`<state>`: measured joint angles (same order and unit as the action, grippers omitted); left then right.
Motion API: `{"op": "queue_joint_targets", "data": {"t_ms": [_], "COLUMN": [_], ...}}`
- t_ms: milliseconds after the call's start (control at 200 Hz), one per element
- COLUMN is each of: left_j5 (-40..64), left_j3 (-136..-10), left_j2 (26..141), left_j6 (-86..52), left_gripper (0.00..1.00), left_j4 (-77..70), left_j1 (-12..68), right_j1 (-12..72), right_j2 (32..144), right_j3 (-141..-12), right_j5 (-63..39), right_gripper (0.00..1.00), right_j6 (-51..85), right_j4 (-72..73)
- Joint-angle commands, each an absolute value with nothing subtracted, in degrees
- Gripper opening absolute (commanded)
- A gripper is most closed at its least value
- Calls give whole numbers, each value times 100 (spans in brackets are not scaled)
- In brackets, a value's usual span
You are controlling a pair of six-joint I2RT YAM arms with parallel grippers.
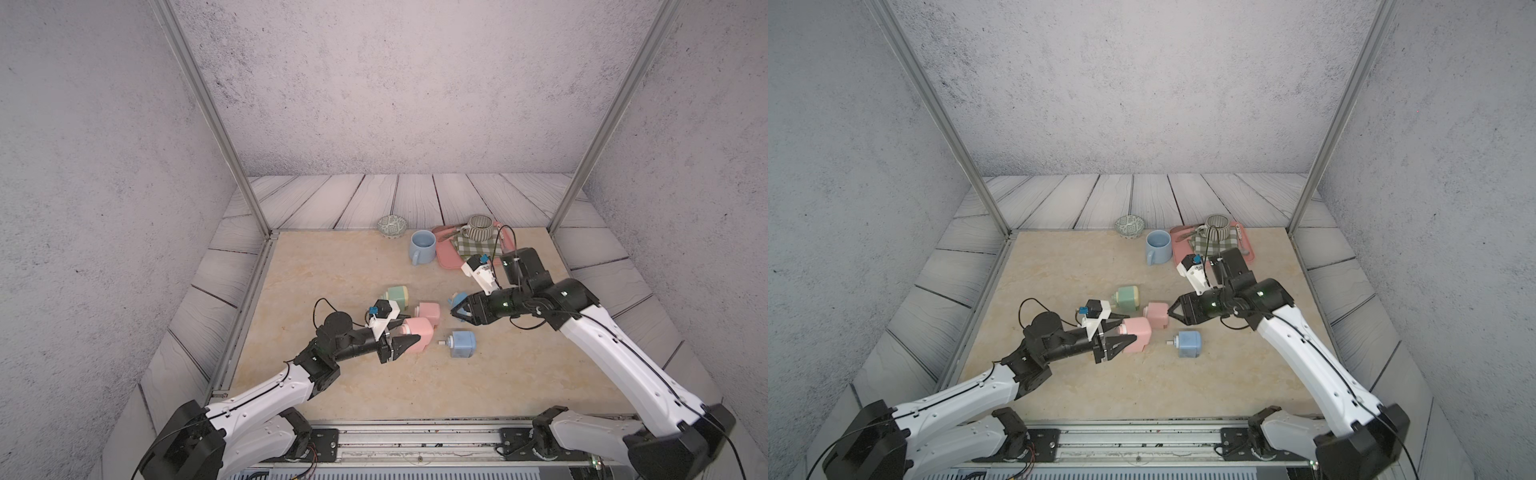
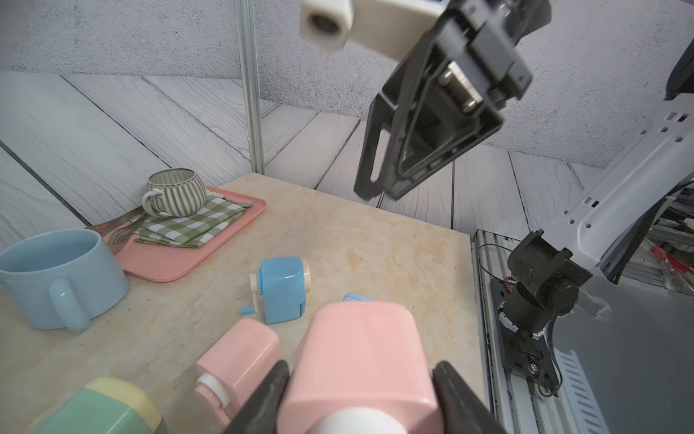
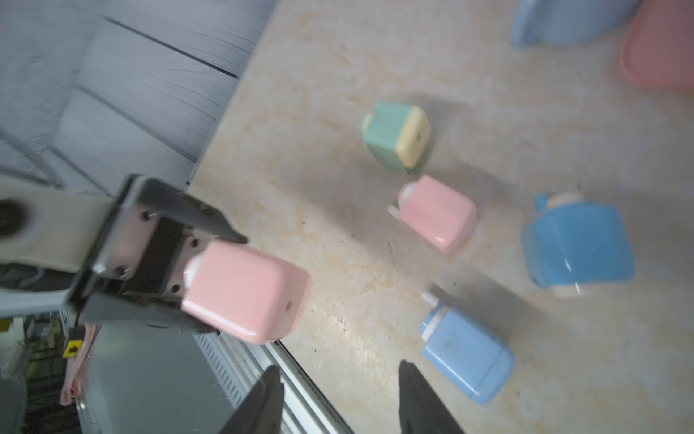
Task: Put the tray back into the pencil sharpener
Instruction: Close the container of the pencil sharpener, then place the pencil sharpener at the center of the board.
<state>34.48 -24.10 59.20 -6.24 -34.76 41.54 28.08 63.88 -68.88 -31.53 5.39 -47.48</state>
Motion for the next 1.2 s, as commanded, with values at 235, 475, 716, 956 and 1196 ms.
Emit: {"op": "queue_joint_targets", "data": {"t_ms": [235, 475, 716, 956, 1196], "left_j5": [4312, 4532, 4625, 4674, 4641], "left_j3": [-2724, -2796, -2872, -2962, -2971], "left_j2": [5783, 5829, 5904, 5949, 6031], "left_j6": [-193, -188, -185, -83, -185], "left_gripper": [0, 0, 0, 0, 0], "left_j4": [-3438, -3486, -3483, -3279, -3497], "left_j1": [4164, 4200, 4240, 4254, 4270], "right_j1": [3292, 3855, 4032, 3910, 3992], "right_j2": [6433, 7091, 7326, 7191, 7457], "right_j3": [-6661, -6817, -6854, -6706, -6751], "right_j5": [-4699, -4026, -4004, -3178, -4408], "right_gripper": [73, 77, 78, 82, 76], "right_j6": [-3902, -4153, -3986, -3779, -3838], "right_j4": [-5463, -5253, -4821, -4609, -4859]}}
